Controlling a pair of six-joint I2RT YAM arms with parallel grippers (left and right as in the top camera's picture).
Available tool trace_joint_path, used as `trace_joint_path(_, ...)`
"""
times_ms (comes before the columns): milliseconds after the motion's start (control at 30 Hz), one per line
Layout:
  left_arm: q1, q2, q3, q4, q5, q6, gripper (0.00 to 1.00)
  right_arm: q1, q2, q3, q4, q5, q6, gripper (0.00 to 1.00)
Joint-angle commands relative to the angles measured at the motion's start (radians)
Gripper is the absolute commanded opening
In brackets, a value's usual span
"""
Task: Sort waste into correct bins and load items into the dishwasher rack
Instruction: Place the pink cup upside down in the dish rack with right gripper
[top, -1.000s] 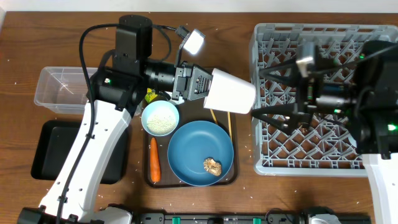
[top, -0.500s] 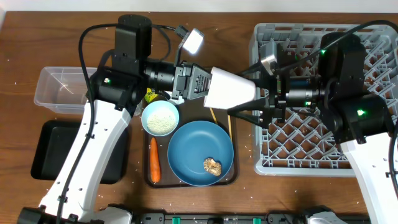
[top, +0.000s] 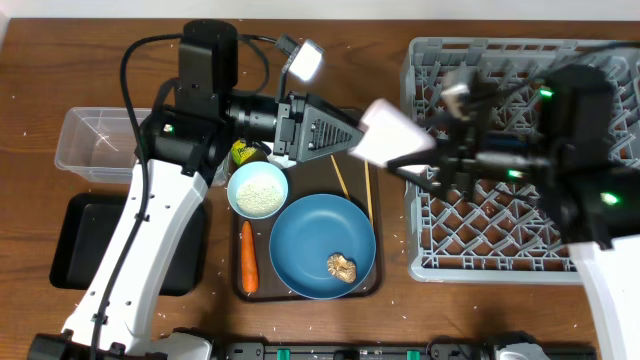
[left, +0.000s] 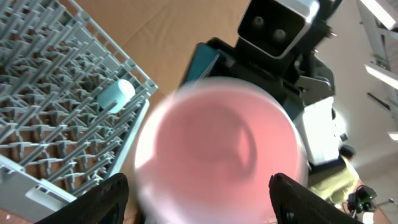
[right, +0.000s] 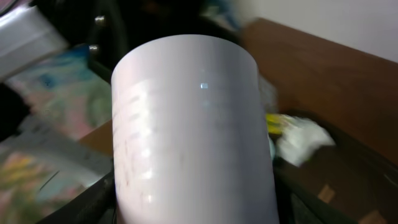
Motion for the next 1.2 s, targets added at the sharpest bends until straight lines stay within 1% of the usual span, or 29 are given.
trace_joint_path(0, 0.003, -0.008, 0.01, 0.006, 0.033, 0.001, 0.73, -0.113, -0.04, -0.001, -0.06, 0.138, 0.037, 0.62)
trace_joint_path(133, 0.003, -0.008, 0.01, 0.009, 0.03, 0.001, 0.74, -0.275, -0.07, -0.001, -0.164, 0.246, 0.066, 0.61)
trace_joint_path(300, 0.003, -0.008, 0.01, 0.009, 0.03, 0.001, 0.74, -0.478, -0.068, -0.001, -0.288, 0.465, 0.135, 0.61)
trace_joint_path(433, 0.003, -0.008, 0.01, 0.009, 0.03, 0.001, 0.73, -0.626, -0.045, -0.001, -0.345, 0.624, 0.24, 0.62)
trace_joint_path(533, 0.003, -0.008, 0.01, 0.009, 0.03, 0.001, 0.74, -0.745, -0.02, -0.001, -0.36, 0.68, 0.343, 0.63)
trace_joint_path(667, 0.003, -0.008, 0.01, 0.008, 0.031, 0.001, 0.74, -0.908, 0.039, -0.001, -0.362, 0.678, 0.45, 0.64)
trace_joint_path(733, 0.002, -0.008, 0.01, 0.008, 0.031, 0.001, 0.73, -0.977, 0.077, -0.001, -0.362, 0.669, 0.483, 0.64)
trace_joint_path(833, 0.002, -0.008, 0.01, 0.008, 0.03, 0.001, 0.73, -1.08, 0.152, -0.001, -0.352, 0.603, 0.514, 0.64)
trace_joint_path(933, 0.002, -0.008, 0.01, 0.008, 0.03, 0.001, 0.73, -1.151, 0.222, -0.001, -0.349, 0.532, 0.534, 0.64)
trace_joint_path(1000, 0.002, -0.008, 0.01, 0.008, 0.03, 0.001, 0.73, -1.184, 0.27, -0.001, -0.346, 0.52, 0.565, 0.63)
trace_joint_path(1067, 0.002, -0.008, 0.01, 0.008, 0.03, 0.001, 0.74, -1.205, 0.311, -0.001, -0.332, 0.511, 0.601, 0.64)
trace_joint_path(1167, 0.002, -0.008, 0.01, 0.008, 0.03, 0.001, 0.74, -1.228, 0.36, -0.001, -0.285, 0.442, 0.639, 0.63)
